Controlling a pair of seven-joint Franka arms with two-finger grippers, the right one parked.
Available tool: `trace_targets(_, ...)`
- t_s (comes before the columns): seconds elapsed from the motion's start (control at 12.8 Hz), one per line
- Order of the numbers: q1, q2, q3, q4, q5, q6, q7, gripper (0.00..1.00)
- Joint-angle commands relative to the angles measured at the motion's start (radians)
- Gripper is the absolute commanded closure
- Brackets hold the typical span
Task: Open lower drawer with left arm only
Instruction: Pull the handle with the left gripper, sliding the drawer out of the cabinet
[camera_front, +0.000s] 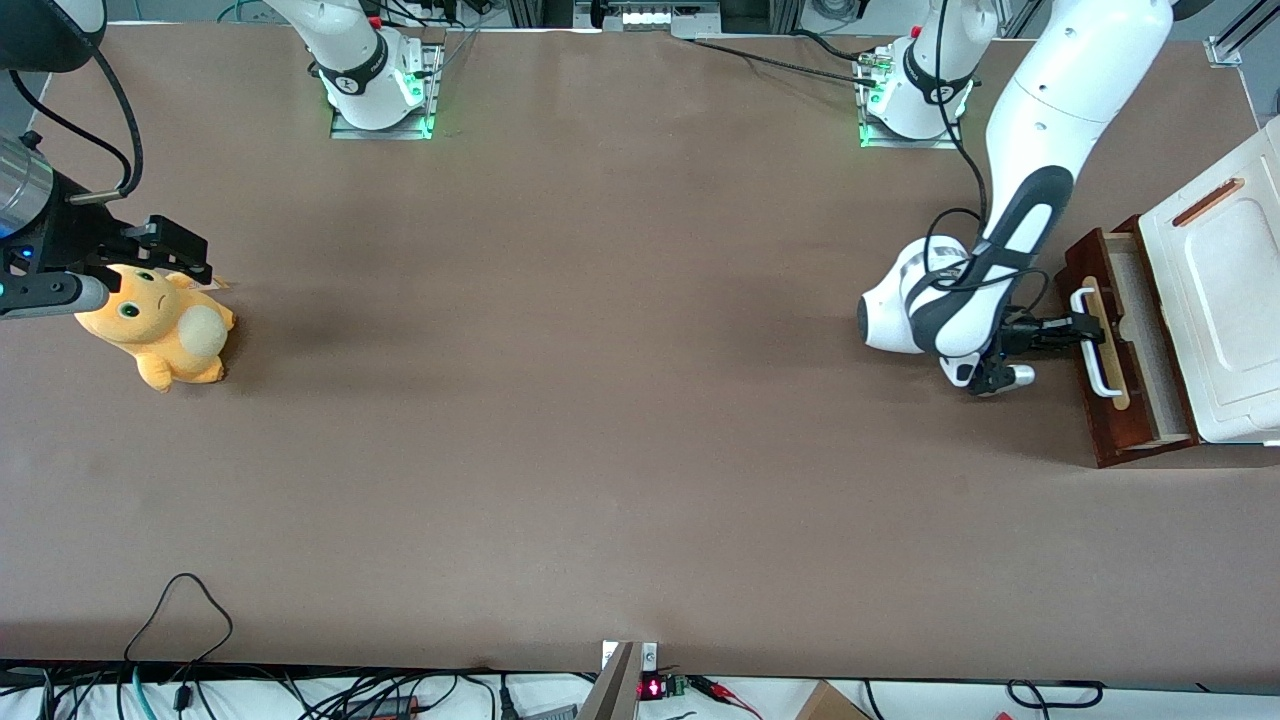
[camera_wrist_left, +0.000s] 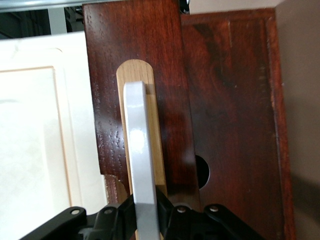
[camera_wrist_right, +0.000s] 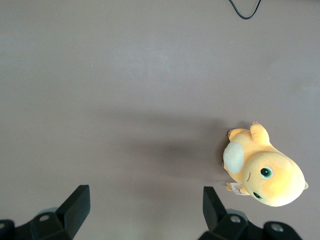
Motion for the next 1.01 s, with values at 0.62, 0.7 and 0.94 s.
trace_targets(0.62,-0.086,0.002,-0.045,0.02,0.025,-0.056,0.025,0.91)
trace_targets(0.7,-0.086,0.002,-0.046,0.02,0.023,-0.054,0.025,0.77)
trace_targets(0.94,-0.085,-0.001,-0.046,0.02,0.023,-0.051,0.031,0.14)
